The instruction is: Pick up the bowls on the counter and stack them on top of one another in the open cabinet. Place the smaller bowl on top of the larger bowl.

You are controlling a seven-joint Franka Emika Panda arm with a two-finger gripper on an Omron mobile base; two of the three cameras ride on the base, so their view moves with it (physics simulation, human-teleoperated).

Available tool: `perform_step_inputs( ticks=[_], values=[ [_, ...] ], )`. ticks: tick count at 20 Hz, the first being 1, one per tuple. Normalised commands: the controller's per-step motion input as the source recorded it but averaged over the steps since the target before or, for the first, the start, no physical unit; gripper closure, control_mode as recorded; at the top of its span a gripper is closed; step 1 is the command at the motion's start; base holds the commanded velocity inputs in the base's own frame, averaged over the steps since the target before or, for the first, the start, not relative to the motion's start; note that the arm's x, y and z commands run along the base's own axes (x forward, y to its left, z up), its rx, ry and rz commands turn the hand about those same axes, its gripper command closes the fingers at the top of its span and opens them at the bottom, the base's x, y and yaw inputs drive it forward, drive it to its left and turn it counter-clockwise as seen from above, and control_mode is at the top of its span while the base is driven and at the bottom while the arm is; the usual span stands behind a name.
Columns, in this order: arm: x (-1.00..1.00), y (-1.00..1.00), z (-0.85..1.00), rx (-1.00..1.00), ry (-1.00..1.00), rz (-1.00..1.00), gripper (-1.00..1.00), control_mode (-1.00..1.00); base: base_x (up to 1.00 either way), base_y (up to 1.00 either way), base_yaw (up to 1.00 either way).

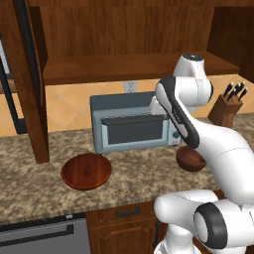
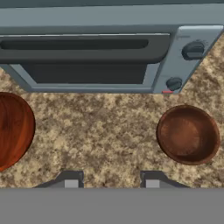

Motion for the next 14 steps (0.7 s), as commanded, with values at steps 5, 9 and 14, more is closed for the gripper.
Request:
perform_step_inputs(
  ticks=[5,9,14],
  values=[
    [-0.37,-0.24,0.00,0.01,-0.07,-0.02,-1.00,-1.00,0.00,0.00,0.00],
    [-0.87,-0.57,-0.01,0.02,-0.13,-0.09,-1.00,-1.00,0.00,0.00,0.00],
    [-0.83,-0.70,-0.28,0.11,-0.30,-0.14,-1.00,-1.00,0.00,0.00,0.00]
  ],
)
